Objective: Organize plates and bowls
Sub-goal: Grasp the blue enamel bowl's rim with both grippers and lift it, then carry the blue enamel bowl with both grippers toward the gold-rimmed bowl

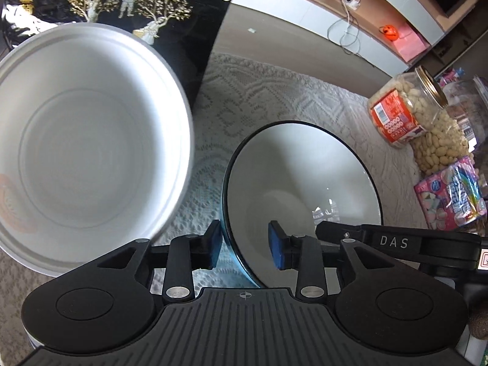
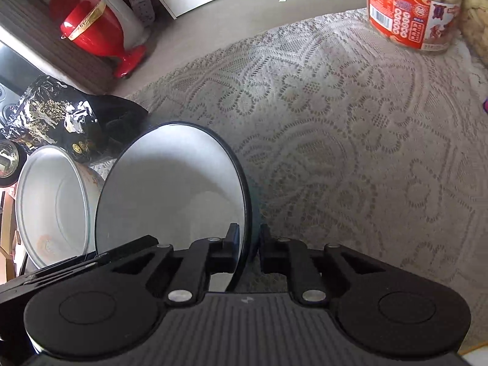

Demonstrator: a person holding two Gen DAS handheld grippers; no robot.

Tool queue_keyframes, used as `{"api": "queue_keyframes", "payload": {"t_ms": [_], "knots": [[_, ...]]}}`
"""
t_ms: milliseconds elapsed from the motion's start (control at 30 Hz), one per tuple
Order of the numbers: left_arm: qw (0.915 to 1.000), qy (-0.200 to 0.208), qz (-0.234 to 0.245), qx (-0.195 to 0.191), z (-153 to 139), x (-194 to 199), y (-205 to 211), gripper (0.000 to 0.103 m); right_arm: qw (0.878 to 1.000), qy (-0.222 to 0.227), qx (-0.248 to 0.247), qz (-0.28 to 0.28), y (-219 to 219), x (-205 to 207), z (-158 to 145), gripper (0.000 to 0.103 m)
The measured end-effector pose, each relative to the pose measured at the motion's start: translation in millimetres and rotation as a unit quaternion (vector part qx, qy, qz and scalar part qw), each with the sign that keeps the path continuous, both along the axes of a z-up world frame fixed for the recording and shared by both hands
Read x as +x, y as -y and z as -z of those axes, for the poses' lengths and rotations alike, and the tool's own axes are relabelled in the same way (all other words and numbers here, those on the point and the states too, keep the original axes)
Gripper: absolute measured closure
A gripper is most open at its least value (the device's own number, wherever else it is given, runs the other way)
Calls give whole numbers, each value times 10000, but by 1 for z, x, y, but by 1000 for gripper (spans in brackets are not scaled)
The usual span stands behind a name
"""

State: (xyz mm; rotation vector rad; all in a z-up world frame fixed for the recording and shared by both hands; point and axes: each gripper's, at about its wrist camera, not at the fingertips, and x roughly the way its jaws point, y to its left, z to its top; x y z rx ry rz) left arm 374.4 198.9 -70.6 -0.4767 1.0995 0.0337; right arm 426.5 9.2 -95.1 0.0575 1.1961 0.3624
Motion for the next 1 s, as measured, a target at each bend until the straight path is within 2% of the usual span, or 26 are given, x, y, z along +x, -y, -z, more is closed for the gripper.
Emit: {"api": "queue_keyframes", "payload": {"t_ms": [133,233,367,533,567,700,1000], "knots": [[9970,-264,639,-337,5,13,27,63,9991,155,-375,-135,30,-6,-9,89],[9959,-115,839,-317,6,22,40,67,9986,84,-473,-209,43,-6,-2,88],[9962,130,864,-29,3,29,48,66,9983,301,-346,-354,45,-3,-6,85],[9950,-188,976,54,23,38,55,68,9992,194,-173,-312,41,14,3,78],[9952,-72,972,82,21,37,56,69,9992,170,-167,-310,39,16,6,77],[9950,-70,983,147,23,39,58,68,9993,150,-67,-325,36,17,10,68],[9958,-68,891,183,23,38,59,69,9987,238,-228,-401,33,11,9,68]]}}
